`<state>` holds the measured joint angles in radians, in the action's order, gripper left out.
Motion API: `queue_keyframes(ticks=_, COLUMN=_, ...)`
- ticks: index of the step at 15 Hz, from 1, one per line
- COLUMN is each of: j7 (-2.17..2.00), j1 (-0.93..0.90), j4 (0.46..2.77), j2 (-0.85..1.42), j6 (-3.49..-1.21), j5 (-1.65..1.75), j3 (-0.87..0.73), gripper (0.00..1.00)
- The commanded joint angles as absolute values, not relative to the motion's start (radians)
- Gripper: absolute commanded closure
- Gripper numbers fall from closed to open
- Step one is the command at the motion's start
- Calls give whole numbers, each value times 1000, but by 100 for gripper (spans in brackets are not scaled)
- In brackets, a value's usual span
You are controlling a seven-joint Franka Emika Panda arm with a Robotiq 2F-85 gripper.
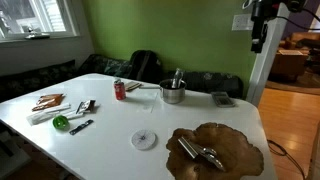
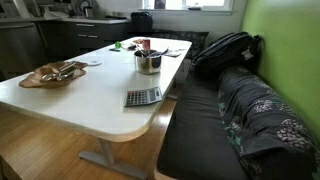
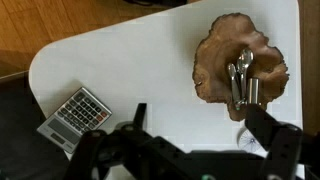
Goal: Remove the silver object from the wooden box
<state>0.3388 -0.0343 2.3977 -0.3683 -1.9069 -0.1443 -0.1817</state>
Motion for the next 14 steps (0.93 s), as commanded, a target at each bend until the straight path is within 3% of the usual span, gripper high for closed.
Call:
queue_keyframes(ticks=1, j7=344, j1=-14, j4=2396, j2=-367, j6=-1904, j5=-151, j3=-163, gripper=0)
queue_keyframes(ticks=5, j7=361, j1=-32, j4=2389, j2=-341, j6=-1898, j5=-154, j3=-149, gripper=0)
queue_keyframes(ticks=13, j7=291, j1=-220, j4=2272, j2=-32, j6=-1868, j5=-133, j3=145, gripper=0)
queue_keyframes(ticks=14, j7=316, j1=-183, j4=2343, j2=-122, j6=-1900, j5=-164, j3=113, gripper=0)
